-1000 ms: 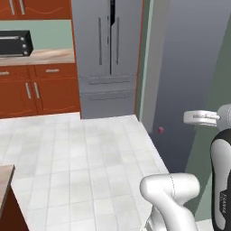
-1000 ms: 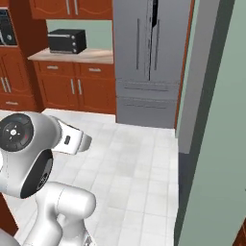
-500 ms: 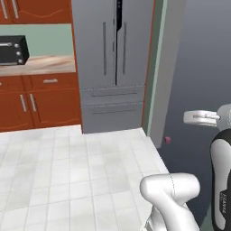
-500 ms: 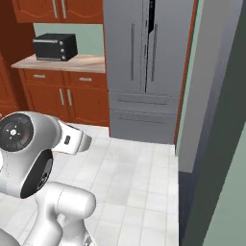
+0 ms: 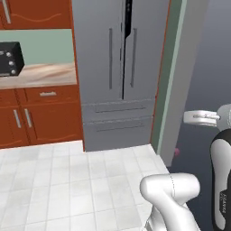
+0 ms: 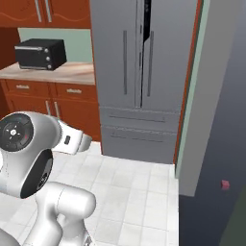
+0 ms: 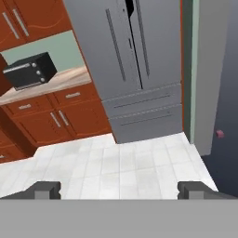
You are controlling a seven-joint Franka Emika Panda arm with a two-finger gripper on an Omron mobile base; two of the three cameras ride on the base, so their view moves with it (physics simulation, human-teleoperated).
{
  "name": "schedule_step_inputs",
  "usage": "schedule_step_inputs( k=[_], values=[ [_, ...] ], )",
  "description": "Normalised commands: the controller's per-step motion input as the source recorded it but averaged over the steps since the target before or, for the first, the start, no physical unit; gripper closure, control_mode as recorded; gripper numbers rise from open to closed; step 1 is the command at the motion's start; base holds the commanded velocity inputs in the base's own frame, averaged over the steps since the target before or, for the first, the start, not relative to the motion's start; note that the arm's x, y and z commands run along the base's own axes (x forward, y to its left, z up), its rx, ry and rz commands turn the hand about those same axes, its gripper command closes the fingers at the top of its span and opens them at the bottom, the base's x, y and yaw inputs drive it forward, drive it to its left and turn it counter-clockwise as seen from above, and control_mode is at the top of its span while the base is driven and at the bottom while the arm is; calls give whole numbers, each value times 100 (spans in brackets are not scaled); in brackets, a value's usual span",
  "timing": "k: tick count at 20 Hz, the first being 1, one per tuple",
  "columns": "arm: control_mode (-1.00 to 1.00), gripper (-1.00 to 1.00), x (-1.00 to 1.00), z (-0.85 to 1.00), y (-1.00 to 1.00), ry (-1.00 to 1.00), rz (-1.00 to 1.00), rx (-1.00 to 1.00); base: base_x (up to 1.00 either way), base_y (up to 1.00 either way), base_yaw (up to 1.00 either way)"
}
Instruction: Place one of the steaks on the plate and the other in the bowl. Then place the bowl in the fridge.
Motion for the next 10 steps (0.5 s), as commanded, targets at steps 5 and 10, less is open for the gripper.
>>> schedule_step_inputs(
  k=[5, 10],
  values=[
    [100, -100, 0, 0, 0, 0, 0, 0, 100, 0, -1],
    [100, -100, 0, 0, 0, 0, 0, 0, 100, 1, -12]
  ],
)
